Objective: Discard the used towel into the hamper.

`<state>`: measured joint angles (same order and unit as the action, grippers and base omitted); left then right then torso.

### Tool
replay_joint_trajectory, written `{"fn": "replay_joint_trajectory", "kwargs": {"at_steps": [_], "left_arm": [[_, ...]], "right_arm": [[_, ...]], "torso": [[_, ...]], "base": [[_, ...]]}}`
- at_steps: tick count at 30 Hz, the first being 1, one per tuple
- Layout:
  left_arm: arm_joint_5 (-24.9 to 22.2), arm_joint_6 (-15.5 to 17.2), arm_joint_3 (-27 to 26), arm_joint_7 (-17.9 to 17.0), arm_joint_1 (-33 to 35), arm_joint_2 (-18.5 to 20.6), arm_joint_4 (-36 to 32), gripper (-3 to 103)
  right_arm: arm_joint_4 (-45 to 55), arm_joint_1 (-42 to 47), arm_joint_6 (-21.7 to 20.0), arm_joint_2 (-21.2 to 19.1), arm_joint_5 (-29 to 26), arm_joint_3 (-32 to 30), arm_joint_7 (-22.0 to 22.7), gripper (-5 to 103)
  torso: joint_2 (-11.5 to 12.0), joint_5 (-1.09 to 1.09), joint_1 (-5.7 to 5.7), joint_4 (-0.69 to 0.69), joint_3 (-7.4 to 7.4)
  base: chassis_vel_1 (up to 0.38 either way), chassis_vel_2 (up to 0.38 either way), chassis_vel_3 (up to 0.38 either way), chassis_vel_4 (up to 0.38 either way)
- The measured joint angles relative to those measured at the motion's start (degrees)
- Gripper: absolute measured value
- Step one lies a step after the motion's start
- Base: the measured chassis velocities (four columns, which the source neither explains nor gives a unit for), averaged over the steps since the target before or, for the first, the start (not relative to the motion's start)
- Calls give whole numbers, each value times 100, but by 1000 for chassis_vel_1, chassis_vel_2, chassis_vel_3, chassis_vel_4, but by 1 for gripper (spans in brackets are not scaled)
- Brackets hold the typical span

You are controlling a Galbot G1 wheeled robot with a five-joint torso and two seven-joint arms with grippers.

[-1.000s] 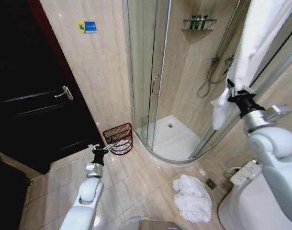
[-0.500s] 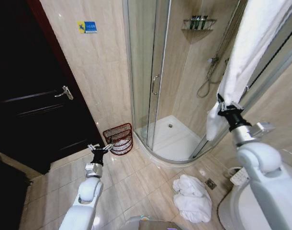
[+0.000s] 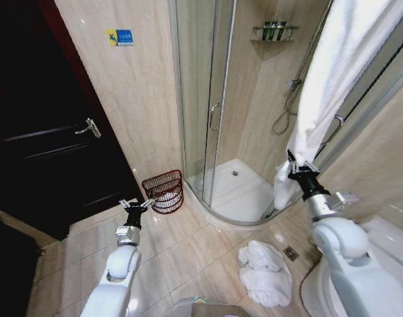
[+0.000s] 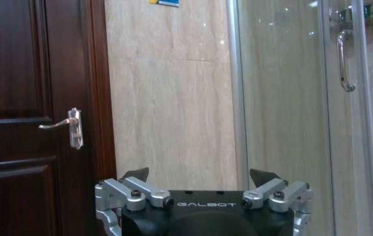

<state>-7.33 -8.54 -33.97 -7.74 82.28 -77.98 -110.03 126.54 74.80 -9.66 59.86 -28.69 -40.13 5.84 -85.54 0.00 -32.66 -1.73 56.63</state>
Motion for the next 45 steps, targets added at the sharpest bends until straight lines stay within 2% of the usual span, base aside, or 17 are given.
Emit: {"fn": "replay_joint_trajectory", "kwargs": {"at_steps": [16,29,45], "left_arm": [[-94,-113,-151,19,131,26,-65,100],[-111,-169,-184,20,145,26,-36,100],[-155,-141,-164,34,-19,80,68,100]], "right_arm": [[1,363,165,638,522,187,-161,6],[-192,515,317,911,776,213,-271,6],[-1213,225,581,1464,1167,355,-364,6]], "torso": [[0,0,0,0,1],[0,0,0,0,1],[0,0,-1,-1,0]], "base": [[0,0,0,0],[0,0,0,0],[0,0,0,0]]}}
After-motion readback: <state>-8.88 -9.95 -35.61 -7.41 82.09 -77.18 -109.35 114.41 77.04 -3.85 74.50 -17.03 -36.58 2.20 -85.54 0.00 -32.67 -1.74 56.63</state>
